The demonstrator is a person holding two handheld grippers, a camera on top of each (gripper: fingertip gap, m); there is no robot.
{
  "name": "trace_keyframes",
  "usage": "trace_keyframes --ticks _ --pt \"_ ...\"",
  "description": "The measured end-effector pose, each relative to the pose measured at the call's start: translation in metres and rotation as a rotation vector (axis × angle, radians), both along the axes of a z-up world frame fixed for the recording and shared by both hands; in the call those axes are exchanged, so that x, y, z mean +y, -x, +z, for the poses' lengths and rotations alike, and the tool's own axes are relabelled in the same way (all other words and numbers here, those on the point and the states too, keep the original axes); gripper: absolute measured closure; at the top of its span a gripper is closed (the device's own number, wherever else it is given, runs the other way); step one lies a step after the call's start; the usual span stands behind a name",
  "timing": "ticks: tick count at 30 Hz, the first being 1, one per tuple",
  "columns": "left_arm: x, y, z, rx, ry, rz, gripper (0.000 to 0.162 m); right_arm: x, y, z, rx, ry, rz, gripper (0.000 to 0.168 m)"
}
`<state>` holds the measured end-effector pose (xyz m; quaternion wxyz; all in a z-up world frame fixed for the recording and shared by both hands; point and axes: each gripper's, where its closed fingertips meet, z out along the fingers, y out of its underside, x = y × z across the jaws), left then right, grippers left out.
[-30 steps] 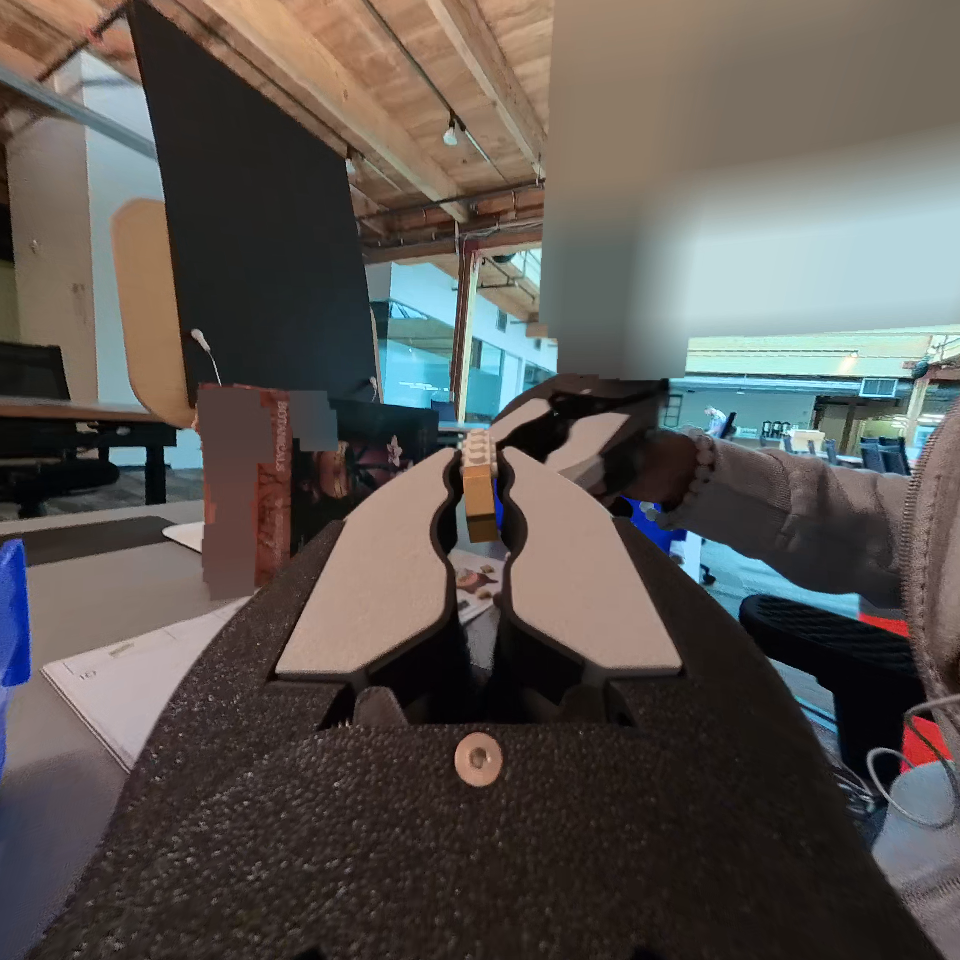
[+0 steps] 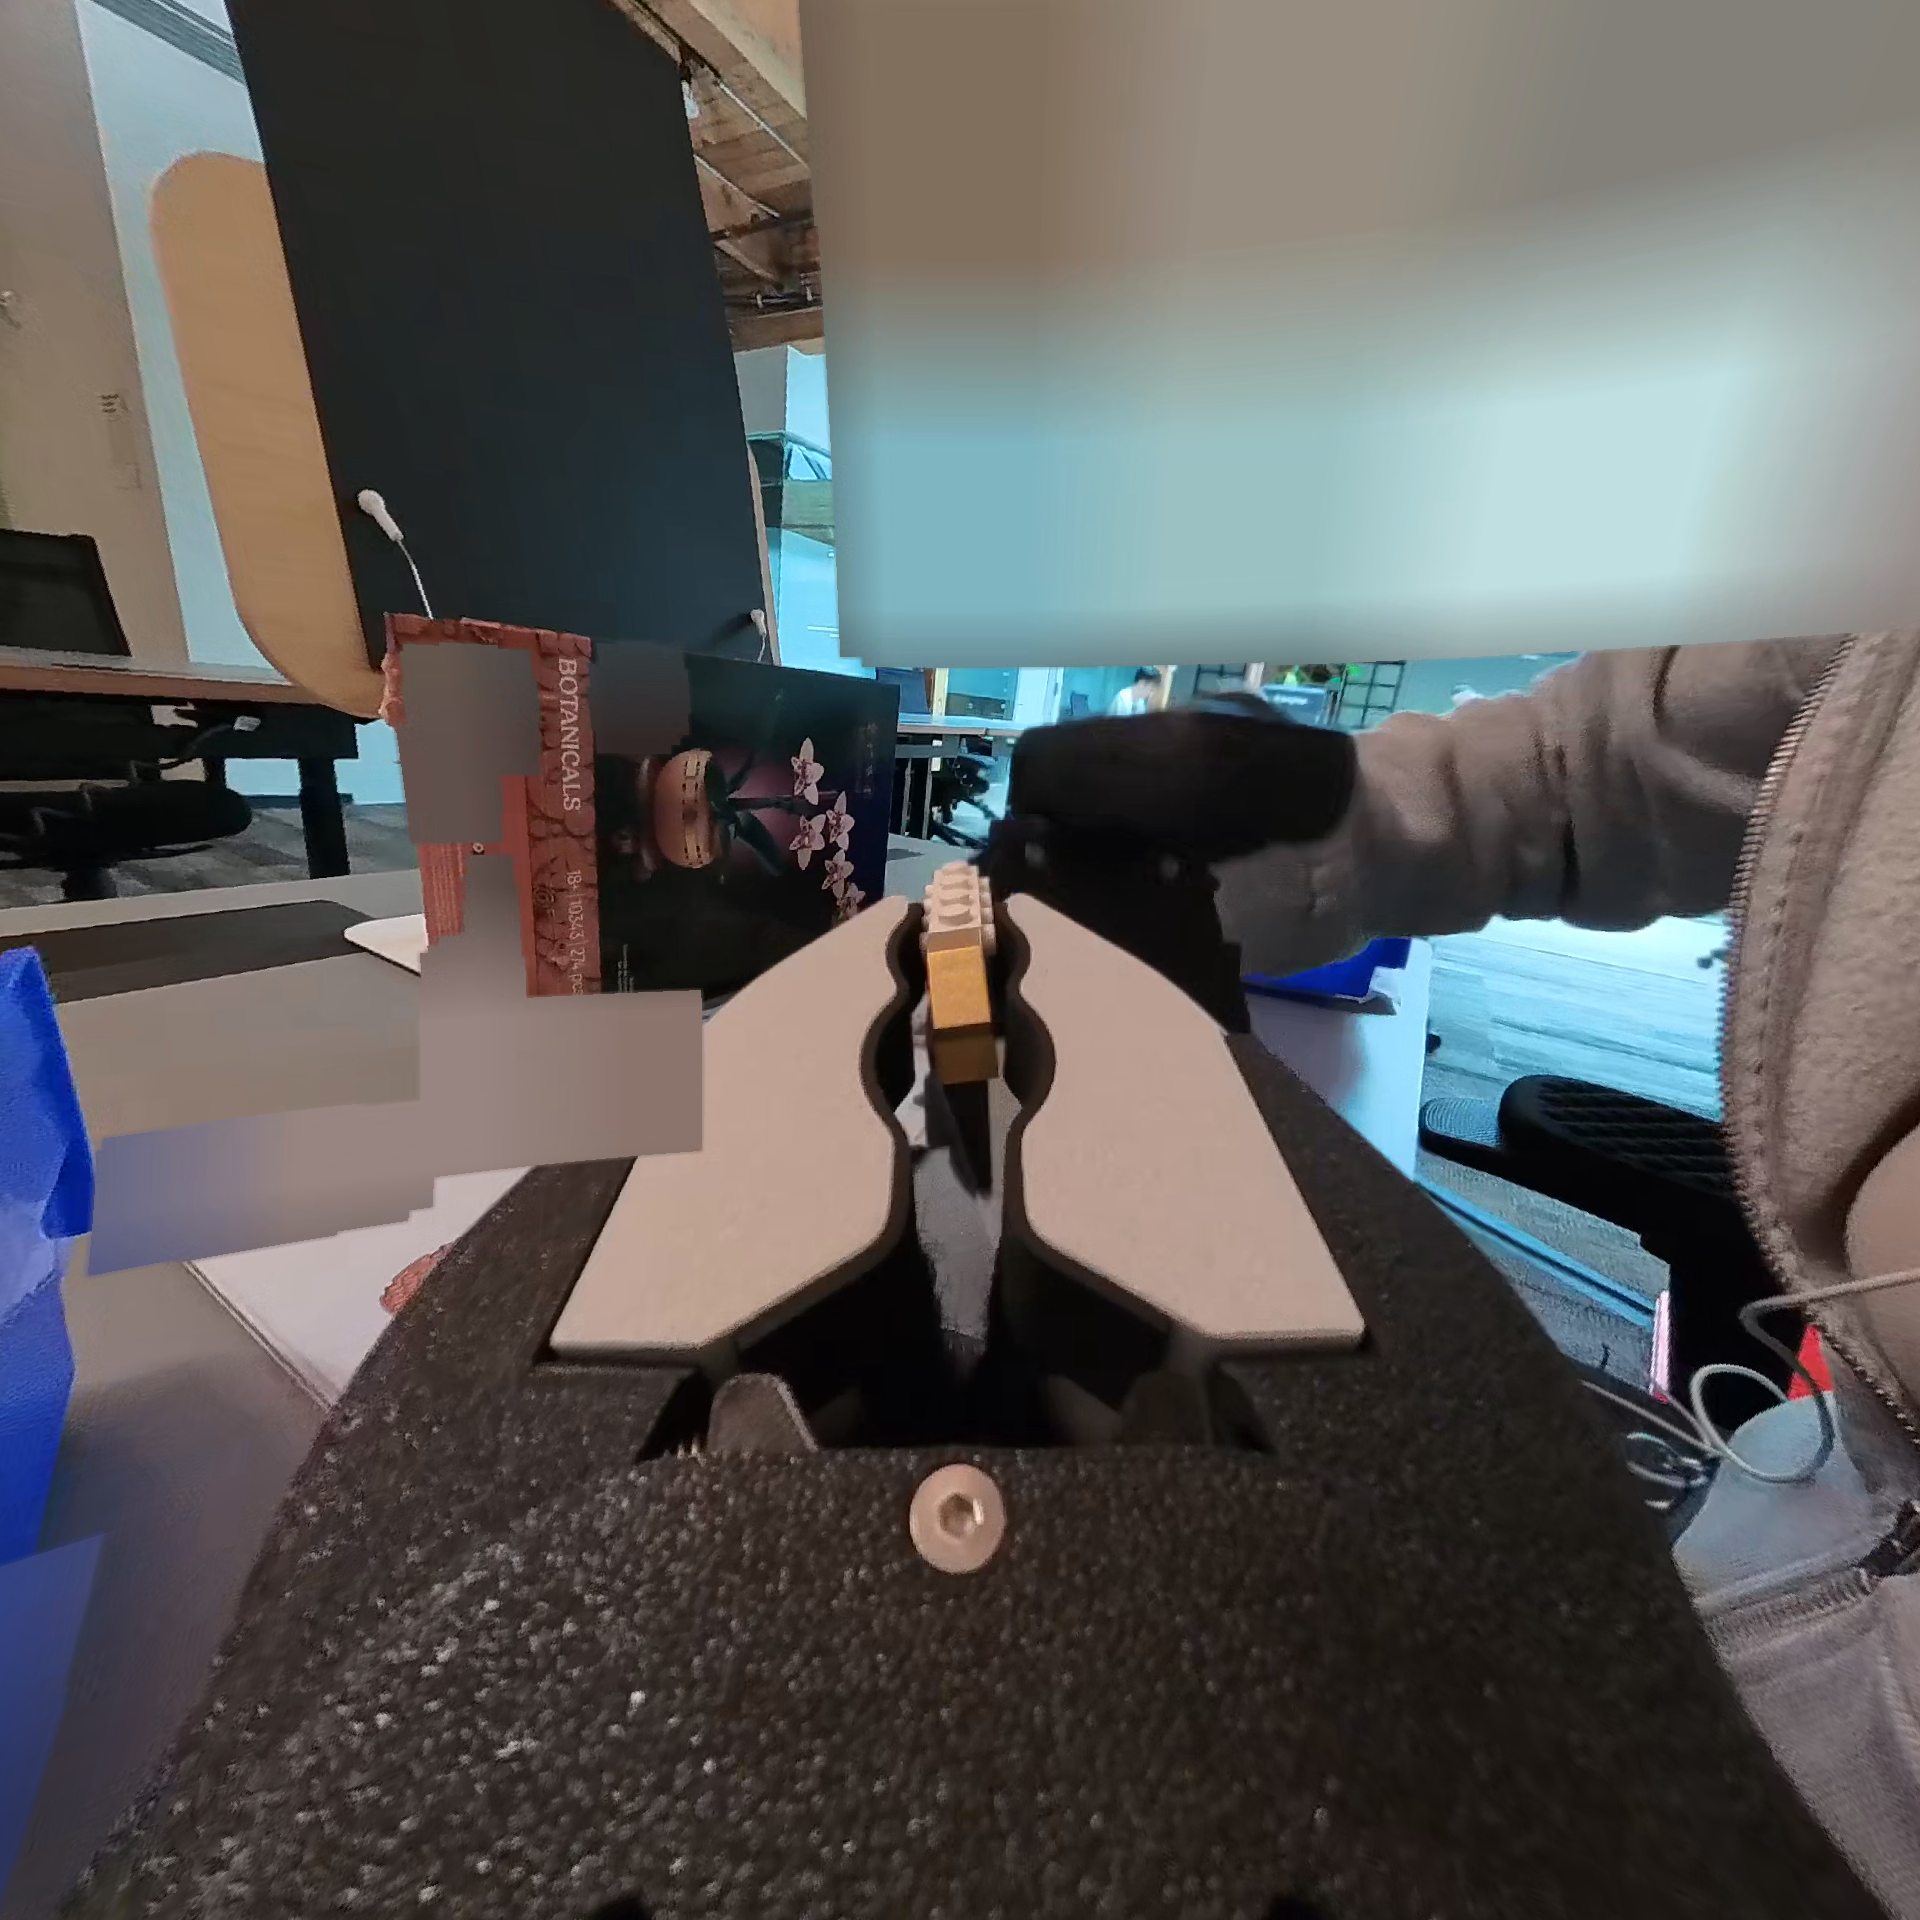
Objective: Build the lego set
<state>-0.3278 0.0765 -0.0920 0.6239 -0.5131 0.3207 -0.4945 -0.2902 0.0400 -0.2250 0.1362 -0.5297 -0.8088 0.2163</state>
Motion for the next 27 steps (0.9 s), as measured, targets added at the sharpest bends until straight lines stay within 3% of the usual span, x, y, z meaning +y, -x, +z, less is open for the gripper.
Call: trace_keyframes --ticks 2,5,9,16,23,27 --pt "0.002 -0.001 -0.003 0.020 0.011 0.013 0.151 -0.001 -0.003 0.025 0.054 0.168 -0.187 0.161" --pt "0.000 -0.006 -0.006 0.032 0.041 -0.013 0.151 -0.004 -0.003 0.081 0.280 0.491 -0.418 0.161" --pt "-0.011 -0.018 -0.008 0.015 0.109 -0.121 0.151 -0.004 -0.014 0.130 0.531 0.712 -0.552 0.161" --pt "-0.034 -0.037 -0.004 -0.042 0.171 -0.296 0.151 -0.011 -0.033 0.152 0.655 0.723 -0.668 0.161" --pt "-0.050 -0.042 0.010 -0.162 0.160 -0.408 0.151 -0.018 -0.045 0.144 0.608 0.370 -0.716 0.161" --pt "-0.046 -0.048 0.007 -0.186 0.200 -0.426 0.151 -0.024 -0.043 0.163 0.814 0.527 -0.752 0.161"
